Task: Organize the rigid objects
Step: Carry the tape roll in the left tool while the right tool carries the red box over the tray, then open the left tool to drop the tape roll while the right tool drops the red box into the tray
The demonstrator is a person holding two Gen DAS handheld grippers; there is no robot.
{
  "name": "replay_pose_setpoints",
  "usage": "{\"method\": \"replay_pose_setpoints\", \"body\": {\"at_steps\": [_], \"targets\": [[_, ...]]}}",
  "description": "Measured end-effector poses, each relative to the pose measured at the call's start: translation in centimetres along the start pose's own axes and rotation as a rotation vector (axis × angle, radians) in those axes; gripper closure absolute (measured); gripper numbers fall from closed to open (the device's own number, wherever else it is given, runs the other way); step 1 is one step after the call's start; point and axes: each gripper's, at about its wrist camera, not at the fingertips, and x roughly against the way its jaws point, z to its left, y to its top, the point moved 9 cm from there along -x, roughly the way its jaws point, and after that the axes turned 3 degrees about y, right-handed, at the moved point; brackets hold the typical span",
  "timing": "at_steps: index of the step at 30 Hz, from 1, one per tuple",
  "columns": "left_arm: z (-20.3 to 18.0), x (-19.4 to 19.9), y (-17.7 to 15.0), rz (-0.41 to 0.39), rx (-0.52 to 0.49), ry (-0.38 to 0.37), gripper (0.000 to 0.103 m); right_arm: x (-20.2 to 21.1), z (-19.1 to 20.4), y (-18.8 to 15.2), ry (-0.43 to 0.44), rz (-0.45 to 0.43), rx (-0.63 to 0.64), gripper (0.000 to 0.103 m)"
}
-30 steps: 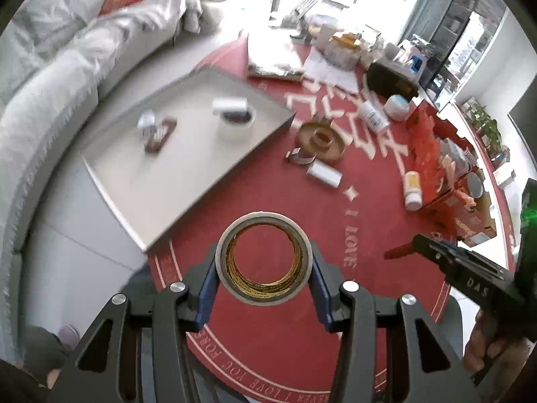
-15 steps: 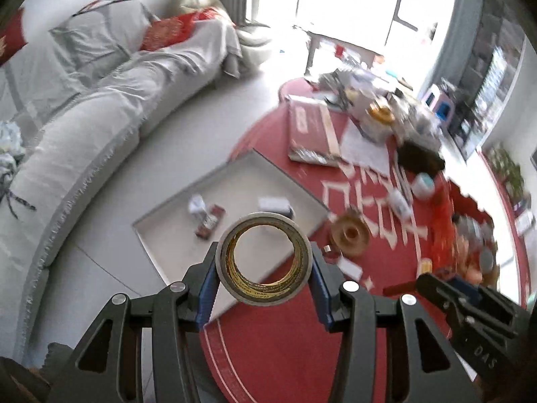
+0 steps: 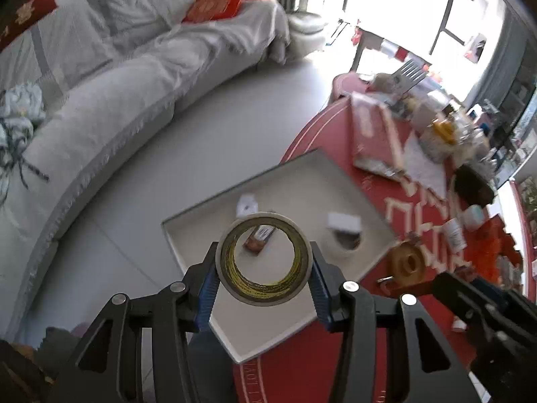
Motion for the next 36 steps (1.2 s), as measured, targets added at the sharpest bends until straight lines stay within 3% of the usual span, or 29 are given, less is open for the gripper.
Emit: {"method": "replay_pose_setpoints", "body": {"at_steps": [10,36], "targets": [[2.8,-5.9,-2.0,0.108,0.039,0.064,0.051,-6.6,2.5,-0.4,0.026,0.092,0.034,0.067],[4.1,-11.8,-2.8,0.184,0.038,0.057,0.051,-15.6,2.0,-1.6,-0.007,0.254,0.023,0.067]]}}
